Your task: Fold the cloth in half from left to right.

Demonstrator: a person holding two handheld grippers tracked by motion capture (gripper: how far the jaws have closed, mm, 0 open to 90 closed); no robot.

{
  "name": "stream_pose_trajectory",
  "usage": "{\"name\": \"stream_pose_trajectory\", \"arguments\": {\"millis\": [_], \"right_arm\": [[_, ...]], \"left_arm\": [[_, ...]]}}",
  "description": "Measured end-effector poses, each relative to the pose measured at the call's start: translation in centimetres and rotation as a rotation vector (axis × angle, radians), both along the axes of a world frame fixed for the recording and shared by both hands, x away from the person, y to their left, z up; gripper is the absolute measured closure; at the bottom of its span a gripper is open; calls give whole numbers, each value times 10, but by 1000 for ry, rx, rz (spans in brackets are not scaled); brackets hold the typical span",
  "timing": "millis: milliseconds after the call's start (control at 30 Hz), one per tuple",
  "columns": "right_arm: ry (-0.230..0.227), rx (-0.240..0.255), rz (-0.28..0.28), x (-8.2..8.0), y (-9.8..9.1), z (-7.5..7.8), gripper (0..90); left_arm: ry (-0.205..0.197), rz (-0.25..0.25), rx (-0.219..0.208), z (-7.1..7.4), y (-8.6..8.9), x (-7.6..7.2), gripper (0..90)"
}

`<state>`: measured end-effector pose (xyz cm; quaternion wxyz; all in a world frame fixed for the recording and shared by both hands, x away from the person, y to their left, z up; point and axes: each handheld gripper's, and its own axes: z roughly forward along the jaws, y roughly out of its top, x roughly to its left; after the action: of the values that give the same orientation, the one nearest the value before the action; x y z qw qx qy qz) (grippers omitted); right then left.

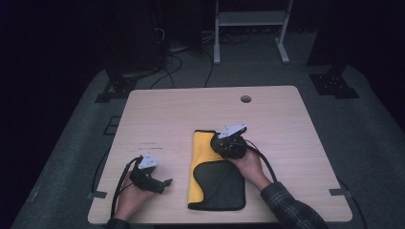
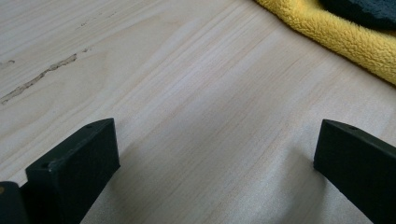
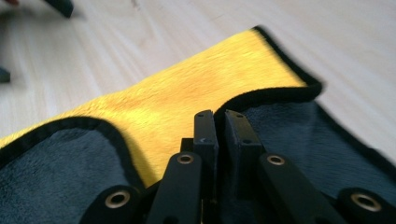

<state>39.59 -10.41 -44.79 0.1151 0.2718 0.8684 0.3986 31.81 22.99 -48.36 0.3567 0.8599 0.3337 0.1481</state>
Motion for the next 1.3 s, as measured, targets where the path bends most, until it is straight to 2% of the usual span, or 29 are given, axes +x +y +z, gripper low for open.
{"name": "stream_pose_trajectory", "arguments": {"millis": [233, 467, 600, 767, 933, 1000, 1100, 1167, 1300], "right_arm": [[-9, 54, -81, 14, -30, 12, 829], [7, 86, -166, 31, -57, 11, 827], [23, 79, -201, 43, -65, 5, 827], [41, 42, -244, 56, -71, -10, 823], [48, 12, -260, 63, -75, -24, 805], [39, 23, -269, 64, -77, -24, 745], [27, 65, -275, 61, -82, -14, 697], [13, 82, -263, 58, -84, -5, 688], [23, 103, -219, 46, -81, 6, 656]], "left_arm": [[0, 0, 0, 0, 0, 0, 0], [1, 0, -1, 0, 0, 0, 0], [1, 1, -1, 0, 0, 0, 0], [1, 1, -1, 0, 0, 0, 0], [1, 1, -1, 0, 0, 0, 0], [1, 1, -1, 0, 0, 0, 0], [1, 1, -1, 0, 0, 0, 0], [1, 1, -1, 0, 0, 0, 0], [0, 4, -2, 0, 0, 0, 0]]}}
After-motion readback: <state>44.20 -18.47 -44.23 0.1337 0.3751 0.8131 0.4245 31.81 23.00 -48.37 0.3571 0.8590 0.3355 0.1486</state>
